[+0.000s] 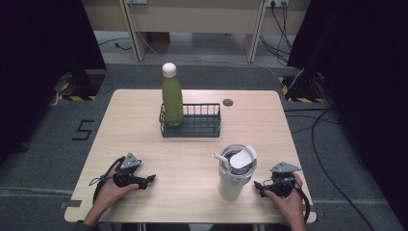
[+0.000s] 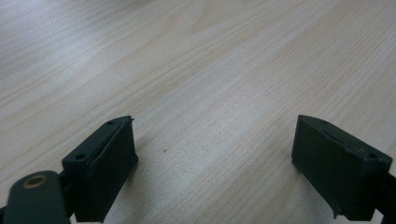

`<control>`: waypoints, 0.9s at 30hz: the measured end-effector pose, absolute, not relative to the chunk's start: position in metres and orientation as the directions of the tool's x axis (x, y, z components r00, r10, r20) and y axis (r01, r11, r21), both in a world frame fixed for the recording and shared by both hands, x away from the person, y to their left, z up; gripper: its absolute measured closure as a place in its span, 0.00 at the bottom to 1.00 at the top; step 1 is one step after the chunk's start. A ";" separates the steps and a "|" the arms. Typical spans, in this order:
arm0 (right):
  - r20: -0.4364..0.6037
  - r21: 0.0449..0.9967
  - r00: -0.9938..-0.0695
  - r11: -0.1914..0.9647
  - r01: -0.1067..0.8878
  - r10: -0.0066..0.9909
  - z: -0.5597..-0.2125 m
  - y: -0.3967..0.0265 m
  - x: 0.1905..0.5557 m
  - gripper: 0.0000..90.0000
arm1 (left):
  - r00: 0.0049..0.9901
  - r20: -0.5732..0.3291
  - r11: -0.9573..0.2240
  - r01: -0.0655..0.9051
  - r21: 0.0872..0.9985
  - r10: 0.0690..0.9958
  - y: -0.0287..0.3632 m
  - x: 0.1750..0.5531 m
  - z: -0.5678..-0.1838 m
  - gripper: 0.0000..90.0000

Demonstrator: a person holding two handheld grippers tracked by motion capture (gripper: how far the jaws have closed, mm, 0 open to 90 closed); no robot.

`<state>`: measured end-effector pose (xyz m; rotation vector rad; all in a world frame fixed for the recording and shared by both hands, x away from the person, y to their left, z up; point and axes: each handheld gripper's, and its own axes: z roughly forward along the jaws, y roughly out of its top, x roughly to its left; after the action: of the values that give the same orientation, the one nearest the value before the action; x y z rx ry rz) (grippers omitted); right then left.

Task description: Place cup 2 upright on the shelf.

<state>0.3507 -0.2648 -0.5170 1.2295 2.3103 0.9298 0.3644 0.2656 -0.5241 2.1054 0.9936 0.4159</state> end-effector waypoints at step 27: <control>-0.010 0.829 -0.635 0.361 0.426 0.773 -0.498 -0.248 0.307 0.17 | 0.643 -0.025 -0.410 0.518 0.751 0.765 0.265 0.364 -0.524 0.14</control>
<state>0.3069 -0.2484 -0.4978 1.0456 2.2282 1.1789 0.3645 0.2654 -0.5242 2.1049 0.9952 0.4183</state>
